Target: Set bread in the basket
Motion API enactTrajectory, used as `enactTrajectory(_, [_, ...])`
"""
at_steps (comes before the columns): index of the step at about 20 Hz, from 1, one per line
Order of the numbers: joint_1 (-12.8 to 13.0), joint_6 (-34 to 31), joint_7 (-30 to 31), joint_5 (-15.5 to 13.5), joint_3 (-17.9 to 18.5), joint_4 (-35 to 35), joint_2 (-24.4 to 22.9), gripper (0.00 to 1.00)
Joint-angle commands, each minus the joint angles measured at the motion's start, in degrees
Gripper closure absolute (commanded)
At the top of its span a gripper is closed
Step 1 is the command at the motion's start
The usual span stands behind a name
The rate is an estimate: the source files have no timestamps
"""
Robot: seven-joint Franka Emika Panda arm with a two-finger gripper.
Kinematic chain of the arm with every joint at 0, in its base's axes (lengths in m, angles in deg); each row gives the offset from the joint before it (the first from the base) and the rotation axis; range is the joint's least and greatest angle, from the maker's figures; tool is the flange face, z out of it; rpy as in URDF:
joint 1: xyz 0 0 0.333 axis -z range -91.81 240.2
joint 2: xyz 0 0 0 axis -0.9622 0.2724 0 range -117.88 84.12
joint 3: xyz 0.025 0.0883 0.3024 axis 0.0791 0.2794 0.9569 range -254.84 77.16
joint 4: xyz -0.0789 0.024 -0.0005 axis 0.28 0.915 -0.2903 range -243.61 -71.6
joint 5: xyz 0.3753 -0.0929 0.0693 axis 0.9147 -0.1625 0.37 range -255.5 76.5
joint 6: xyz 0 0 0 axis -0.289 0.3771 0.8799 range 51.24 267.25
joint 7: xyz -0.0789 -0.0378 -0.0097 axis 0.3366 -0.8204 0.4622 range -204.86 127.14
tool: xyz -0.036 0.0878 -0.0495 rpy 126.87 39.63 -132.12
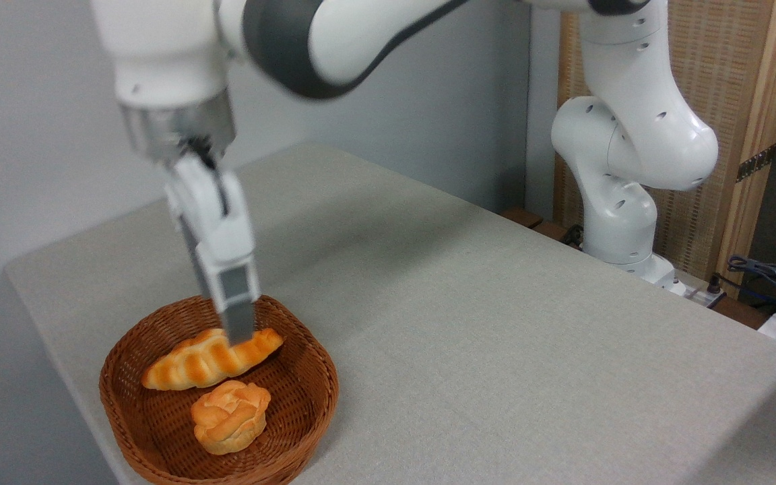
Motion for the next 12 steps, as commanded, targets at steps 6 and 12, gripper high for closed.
enactTrajectory(6, [-3.63, -0.43, 4.77, 0.48, -1.16, -16.03, -15.33, 0.00])
enactTrajectory(12, [-2.93, 0.01, 9.96, 4.33, -1.25, -18.24, -16.58, 0.00])
